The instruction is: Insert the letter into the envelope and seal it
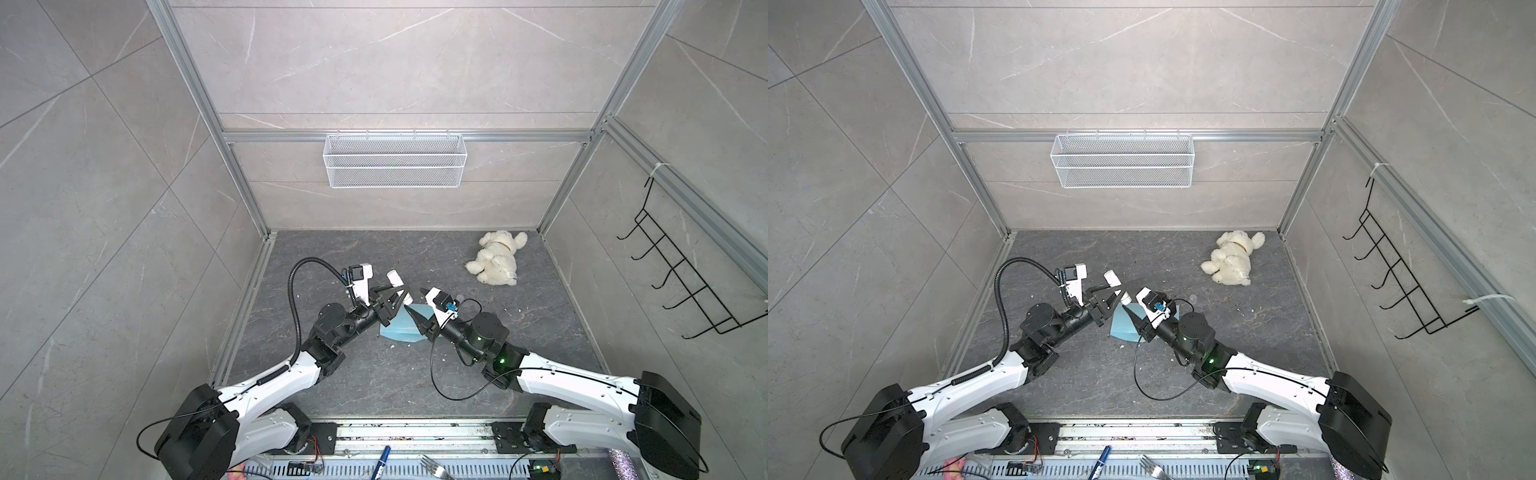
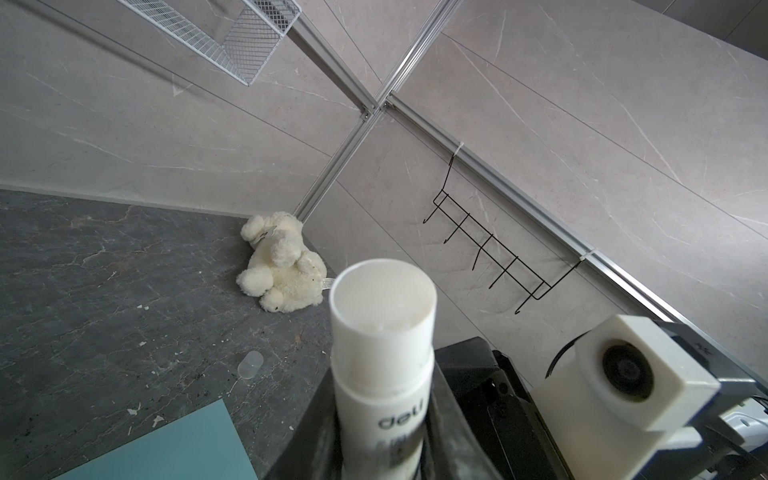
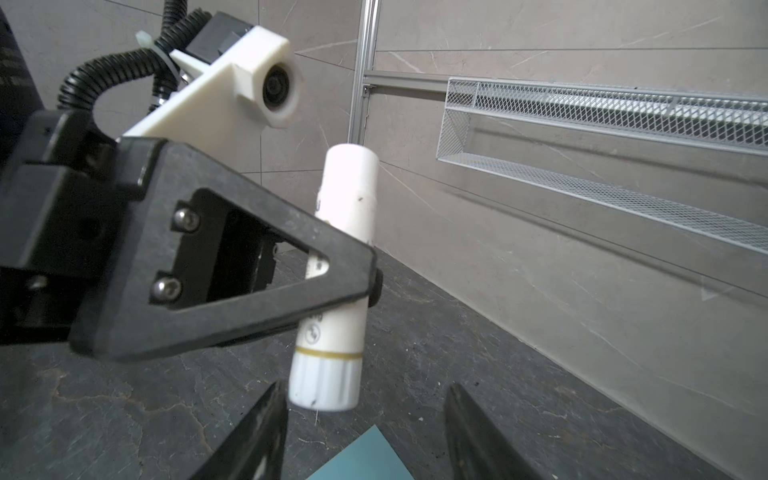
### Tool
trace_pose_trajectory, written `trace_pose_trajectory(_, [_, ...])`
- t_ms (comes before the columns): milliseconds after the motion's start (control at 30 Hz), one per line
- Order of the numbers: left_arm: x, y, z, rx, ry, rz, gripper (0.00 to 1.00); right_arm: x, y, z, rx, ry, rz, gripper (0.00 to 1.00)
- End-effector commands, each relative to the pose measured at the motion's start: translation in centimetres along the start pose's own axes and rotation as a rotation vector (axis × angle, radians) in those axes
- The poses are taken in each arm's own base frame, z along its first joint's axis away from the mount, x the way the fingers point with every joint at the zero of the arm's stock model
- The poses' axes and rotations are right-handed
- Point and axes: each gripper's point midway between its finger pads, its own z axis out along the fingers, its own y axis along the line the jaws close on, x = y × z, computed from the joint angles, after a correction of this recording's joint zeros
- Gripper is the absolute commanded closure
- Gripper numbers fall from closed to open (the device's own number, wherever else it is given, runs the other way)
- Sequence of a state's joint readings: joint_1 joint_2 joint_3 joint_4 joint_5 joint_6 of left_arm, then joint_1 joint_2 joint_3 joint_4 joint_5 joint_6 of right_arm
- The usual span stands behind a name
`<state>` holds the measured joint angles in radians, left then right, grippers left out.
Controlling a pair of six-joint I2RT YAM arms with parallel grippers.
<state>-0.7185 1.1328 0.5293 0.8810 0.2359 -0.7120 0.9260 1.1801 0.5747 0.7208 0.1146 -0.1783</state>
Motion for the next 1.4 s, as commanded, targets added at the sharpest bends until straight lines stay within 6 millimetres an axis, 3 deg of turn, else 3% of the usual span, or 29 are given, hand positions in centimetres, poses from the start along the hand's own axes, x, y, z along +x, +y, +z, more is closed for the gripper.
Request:
trace_pose_trajectory(0, [-2.5,-1.8,0.4,0.045,-0.073,0.014,1.00,-1.4,-0.3,0.5,0.038,-0.046,-0.026,0.42])
trace_pose_trajectory(1067, [-2.1,-1.8,0.3,0.051,-0.057,0.012,1.00,-1.9,1.6,1.6,-0.023,-0.058,0.013,0.88])
trace_pose_trajectory(1233, [-1.8,-1.8,0.3,0.055,-0.048,0.033,1.00,-2.1,1.8,1.4,-0.046,-0.044,0.048,1.00])
trace_pose_trajectory(1367, [-1.8,-2.1,0.3,0.072,-0.047,0.049,1.00,-1.9,2.5,1.5,-0.108,-0.001,0.069,1.00])
